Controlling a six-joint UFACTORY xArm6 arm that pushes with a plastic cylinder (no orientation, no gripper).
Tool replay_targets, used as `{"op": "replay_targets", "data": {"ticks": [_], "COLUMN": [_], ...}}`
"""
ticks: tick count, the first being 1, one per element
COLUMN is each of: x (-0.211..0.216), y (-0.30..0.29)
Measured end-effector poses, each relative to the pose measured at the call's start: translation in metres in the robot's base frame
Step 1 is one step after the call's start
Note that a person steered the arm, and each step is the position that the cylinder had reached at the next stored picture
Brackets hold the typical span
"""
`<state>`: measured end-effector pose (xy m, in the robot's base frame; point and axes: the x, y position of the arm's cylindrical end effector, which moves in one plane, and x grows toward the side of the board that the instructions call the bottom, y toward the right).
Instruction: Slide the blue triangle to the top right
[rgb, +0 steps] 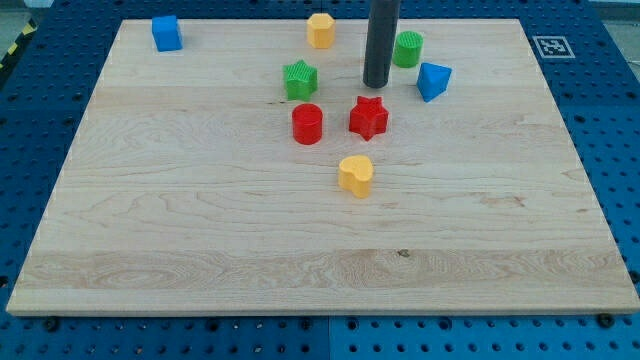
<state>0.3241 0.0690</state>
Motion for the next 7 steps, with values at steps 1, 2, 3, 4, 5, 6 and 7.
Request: {"op": "replay_targets", "data": {"ticks": [1, 2, 3, 4, 5, 6, 7], "x": [0.000, 0.000, 0.007, 0.024, 0.026, 0.026, 0.026], "y": [0.000, 0.022, 0.052, 0.071, 0.087, 0.108, 0.131]}}
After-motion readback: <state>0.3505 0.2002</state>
